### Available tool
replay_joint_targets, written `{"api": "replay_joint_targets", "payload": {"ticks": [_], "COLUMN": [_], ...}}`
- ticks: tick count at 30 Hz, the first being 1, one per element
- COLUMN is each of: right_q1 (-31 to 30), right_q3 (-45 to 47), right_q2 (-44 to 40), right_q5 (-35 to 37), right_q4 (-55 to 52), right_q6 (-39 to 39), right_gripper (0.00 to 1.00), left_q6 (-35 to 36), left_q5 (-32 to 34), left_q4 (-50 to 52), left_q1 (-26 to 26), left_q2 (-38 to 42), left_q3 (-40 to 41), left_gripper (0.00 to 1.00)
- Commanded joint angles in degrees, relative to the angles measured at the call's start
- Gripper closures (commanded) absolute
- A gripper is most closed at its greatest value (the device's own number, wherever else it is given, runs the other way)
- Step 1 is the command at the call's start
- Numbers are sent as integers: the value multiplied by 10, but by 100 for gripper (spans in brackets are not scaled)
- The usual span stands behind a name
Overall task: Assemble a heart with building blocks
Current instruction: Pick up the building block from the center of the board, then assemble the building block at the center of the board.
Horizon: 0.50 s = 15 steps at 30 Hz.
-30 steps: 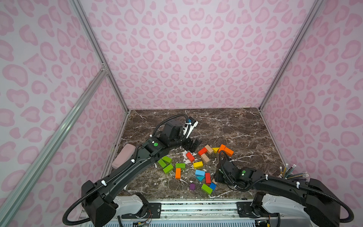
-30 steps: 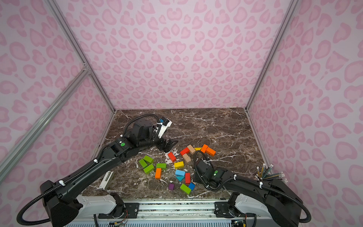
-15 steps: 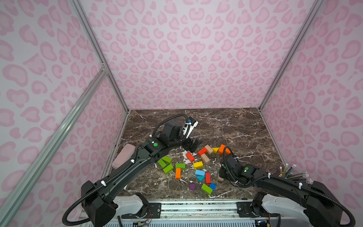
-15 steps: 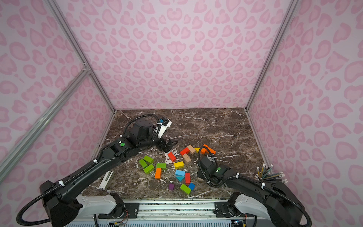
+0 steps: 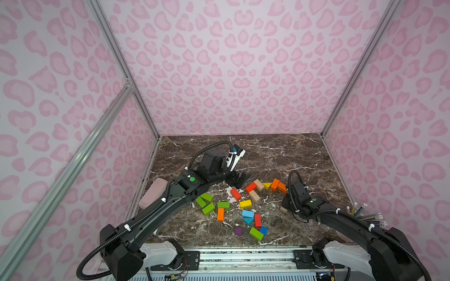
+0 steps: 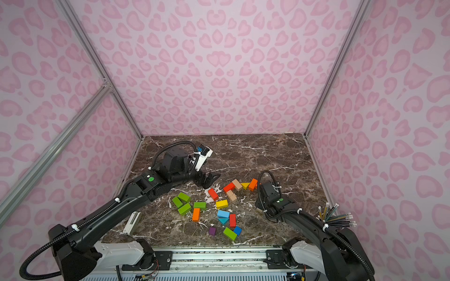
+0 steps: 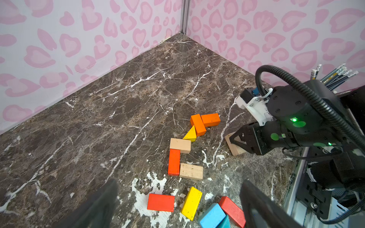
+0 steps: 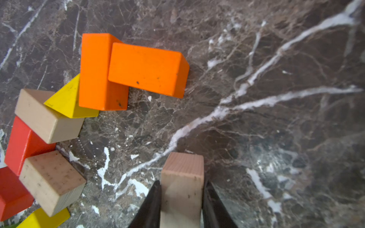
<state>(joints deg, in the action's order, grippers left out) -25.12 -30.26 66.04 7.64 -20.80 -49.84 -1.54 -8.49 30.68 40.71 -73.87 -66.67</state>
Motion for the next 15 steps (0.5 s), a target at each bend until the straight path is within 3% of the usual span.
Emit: {"api": "replay_joint_targets", "payload": {"ticks": [1,10,15], "right_q1": [12,26,31], "right_q3": [-14,-32,-36], "right_q2": [15,56,60], "right_q5": [-13,-25,-25], "right_q4": [21,38,39], "right_q6": [22,26,31], "right_gripper": [72,71,56], "left_q6": [3,3,3], "left_q5": [4,8,11], "left_q4": [-20,-19,-18], "left_q1": [-1,0,0], "left_q2": [4,8,10], "left_q3": [-2,-1,-1], "left_gripper": [2,1,2]}}
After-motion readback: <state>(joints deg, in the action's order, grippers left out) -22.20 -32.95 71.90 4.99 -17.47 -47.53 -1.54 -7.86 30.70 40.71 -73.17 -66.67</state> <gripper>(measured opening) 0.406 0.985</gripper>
